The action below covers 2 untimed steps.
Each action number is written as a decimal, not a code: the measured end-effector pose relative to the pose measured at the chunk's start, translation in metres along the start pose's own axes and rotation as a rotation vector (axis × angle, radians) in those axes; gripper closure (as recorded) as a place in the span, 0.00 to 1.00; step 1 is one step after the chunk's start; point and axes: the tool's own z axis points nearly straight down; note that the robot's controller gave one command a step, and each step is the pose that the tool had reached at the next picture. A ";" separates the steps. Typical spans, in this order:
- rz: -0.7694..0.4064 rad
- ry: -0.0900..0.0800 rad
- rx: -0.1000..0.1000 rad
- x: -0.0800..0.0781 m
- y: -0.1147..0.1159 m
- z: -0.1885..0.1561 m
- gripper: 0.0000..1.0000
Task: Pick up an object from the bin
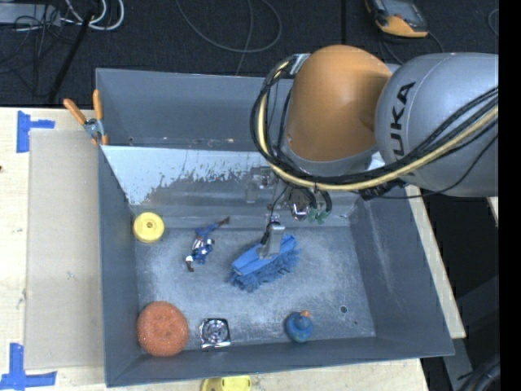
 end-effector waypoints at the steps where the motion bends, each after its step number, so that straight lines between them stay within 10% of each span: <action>1: 0.001 0.000 0.000 0.001 0.000 -0.001 0.00; 2: -0.025 -0.011 -0.001 0.007 -0.016 0.020 0.00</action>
Offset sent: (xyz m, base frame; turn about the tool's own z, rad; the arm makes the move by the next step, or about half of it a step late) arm -0.0137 -0.0284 -0.0369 -0.0387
